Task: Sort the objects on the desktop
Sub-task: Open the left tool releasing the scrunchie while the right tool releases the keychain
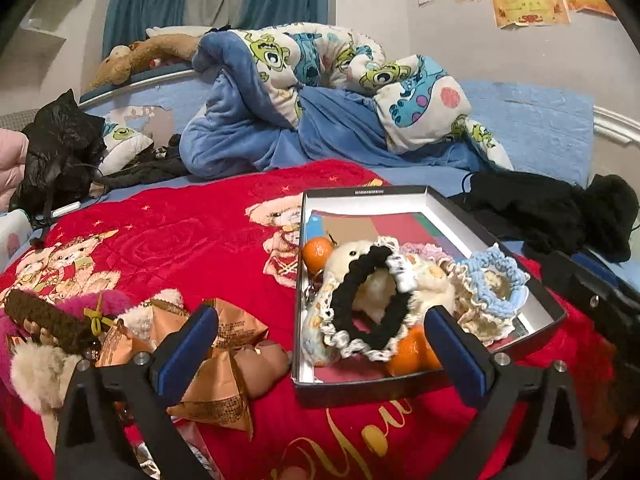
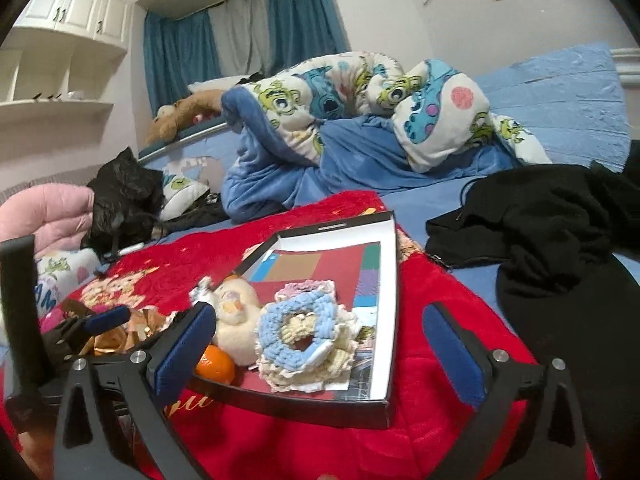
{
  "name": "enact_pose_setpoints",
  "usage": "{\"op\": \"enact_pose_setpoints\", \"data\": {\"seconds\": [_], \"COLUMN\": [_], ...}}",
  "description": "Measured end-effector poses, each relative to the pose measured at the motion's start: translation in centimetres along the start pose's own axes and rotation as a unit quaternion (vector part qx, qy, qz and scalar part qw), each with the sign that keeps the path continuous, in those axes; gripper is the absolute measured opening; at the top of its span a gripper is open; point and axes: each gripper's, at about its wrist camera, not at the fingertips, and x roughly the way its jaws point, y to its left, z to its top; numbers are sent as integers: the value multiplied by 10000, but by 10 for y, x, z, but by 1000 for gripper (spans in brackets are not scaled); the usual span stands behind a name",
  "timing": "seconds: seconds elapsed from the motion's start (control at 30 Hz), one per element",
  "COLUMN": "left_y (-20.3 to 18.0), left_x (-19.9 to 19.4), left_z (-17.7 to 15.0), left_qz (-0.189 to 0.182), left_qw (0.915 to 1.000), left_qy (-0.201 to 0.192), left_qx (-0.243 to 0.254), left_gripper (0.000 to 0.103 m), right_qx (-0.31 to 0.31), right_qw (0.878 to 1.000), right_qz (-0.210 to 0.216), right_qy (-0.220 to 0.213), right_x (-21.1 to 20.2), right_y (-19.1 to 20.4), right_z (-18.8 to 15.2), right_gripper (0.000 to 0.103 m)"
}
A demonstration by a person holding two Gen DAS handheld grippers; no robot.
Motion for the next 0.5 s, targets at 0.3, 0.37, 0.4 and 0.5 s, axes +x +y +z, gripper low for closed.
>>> {"op": "enact_pose_setpoints", "data": {"seconds": [0.3, 0.37, 0.4, 0.5], "left_y": [-16, -15, -13, -4], "left_x": [4, 2, -1, -12], "left_z": [-3, -3, -3, -3], "left_qz": [-105, -106, -112, -112], "left_qw": [9992, 9993, 9995, 9998], "left_qy": [193, 171, 157, 70], "left_qx": [332, 303, 255, 119], "left_gripper": [103, 103, 103, 103], "right_qx": [27, 41, 47, 73], "right_qw": [10000, 10000, 9999, 9993], "right_qz": [-25, -9, 13, 341], "right_qy": [-73, -88, -92, -94], "right_x": [-4, -4, -4, -7], "right_y": [-1, -1, -1, -1], "right_z": [1, 1, 1, 2], "right_gripper": [103, 103, 103, 103]}}
